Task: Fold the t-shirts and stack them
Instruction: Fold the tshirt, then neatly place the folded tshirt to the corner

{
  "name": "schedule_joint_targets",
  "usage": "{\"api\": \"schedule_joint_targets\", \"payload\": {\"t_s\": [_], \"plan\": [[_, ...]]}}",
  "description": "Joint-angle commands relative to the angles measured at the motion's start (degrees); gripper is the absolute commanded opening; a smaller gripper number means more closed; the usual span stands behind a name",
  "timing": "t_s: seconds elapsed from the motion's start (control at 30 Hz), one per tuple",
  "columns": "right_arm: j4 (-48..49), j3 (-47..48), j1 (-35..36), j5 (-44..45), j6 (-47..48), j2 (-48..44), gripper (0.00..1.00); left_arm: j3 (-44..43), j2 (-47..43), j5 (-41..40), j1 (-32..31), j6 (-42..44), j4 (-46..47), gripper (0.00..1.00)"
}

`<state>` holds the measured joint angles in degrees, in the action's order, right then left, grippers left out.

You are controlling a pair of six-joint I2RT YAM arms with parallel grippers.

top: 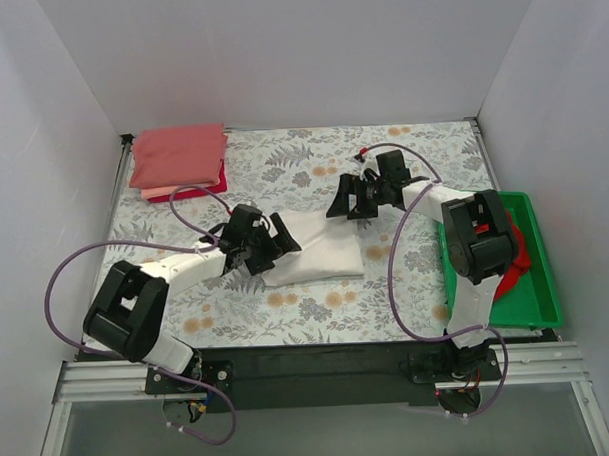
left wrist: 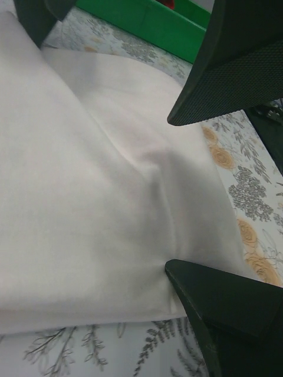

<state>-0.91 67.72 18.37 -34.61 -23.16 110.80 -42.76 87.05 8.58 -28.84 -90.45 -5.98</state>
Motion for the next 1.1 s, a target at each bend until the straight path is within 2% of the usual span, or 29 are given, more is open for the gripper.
{"api": "schedule_joint_targets", "payload": {"t_s": [0.0, 0.1, 0.17, 0.3, 0.4, 0.5, 0.77, 0.9, 0.93, 1.07], "plan": [[-8.49, 5.05, -0.79, 2.80, 9.34, -4.78, 0.98, 0.41, -5.11, -3.12, -2.88, 0.72, -9.31, 0.98], [-9.20, 3.56, -0.79, 0.25, 10.67, -11.54, 0.98, -0.91, -9.42, -7.51, -3.42, 2.47, -12.12, 0.98], [-9.11, -0.02, -0.79, 0.24, 10.59, -15.34, 0.98, -2.23, -10.84, -13.90, -3.41, 2.30, -15.71, 0.98], [-8.67, -8.80, -0.79, 5.50, 8.57, -27.27, 0.98, -3.29, -12.08, -21.66, -2.89, -0.86, -20.56, 0.98], [-8.06, -16.54, -0.79, 8.32, 6.29, -35.70, 0.98, -3.73, -10.50, -24.56, -0.79, -1.31, -21.71, 0.98], [-8.06, -21.38, -0.79, 9.73, 3.83, -43.18, 0.98, -4.60, -6.64, -22.74, 2.56, 0.27, -19.17, 0.98], [-12.09, -26.68, -0.79, 12.90, 1.63, -59.02, 0.98, -8.82, 3.91, -19.74, 2.91, 4.50, -15.20, 0.98], [-14.47, -28.26, -0.88, 11.32, 0.48, -62.55, 0.98, -9.70, 8.03, -18.07, 2.65, 5.38, -15.12, 0.87], [-14.82, -28.52, -0.79, 11.32, 0.31, -62.99, 0.98, -9.88, 8.84, -17.55, 2.47, 5.55, -15.12, 0.80], [-16.67, -28.96, -0.88, 12.11, 0.22, -65.10, 0.98, -10.50, 12.09, -17.54, 0.28, 5.82, -15.20, 0.68]]}}
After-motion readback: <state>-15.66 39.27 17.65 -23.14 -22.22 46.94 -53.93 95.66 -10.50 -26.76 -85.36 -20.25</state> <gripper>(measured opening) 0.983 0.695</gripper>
